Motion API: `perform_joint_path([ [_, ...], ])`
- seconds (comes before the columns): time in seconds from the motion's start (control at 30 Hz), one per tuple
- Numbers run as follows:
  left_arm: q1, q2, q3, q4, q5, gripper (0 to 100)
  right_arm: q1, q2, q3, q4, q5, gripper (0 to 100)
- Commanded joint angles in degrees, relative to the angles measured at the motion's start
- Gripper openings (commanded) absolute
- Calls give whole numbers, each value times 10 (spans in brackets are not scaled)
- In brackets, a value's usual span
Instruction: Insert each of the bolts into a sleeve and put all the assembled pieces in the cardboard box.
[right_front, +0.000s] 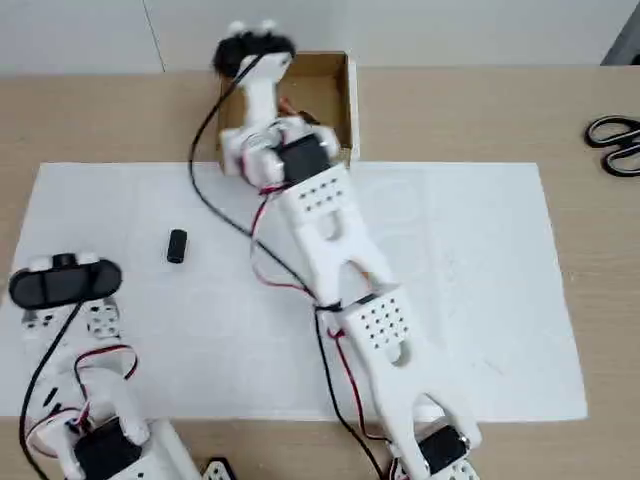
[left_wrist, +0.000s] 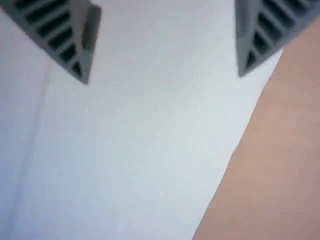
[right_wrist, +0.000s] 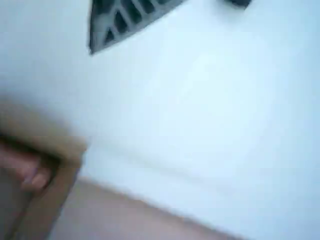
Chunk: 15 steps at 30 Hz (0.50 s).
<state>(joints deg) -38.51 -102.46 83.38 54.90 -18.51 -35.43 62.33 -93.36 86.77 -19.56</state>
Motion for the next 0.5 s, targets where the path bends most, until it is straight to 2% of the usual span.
perform_joint_path([
  [0.0, -61, -6, -2, 4, 54, 181, -40, -51, -12, 17, -68, 180],
  [0.1, -101, -6, -1, 4, 91, 181, -76, -51, -12, 19, -124, 180],
  [0.2, -130, -6, 0, 5, 91, 181, -104, -45, -9, 20, -172, 180],
  [0.47, -229, -6, 43, 4, 82, 181, -163, -22, 13, 17, -180, 180],
])
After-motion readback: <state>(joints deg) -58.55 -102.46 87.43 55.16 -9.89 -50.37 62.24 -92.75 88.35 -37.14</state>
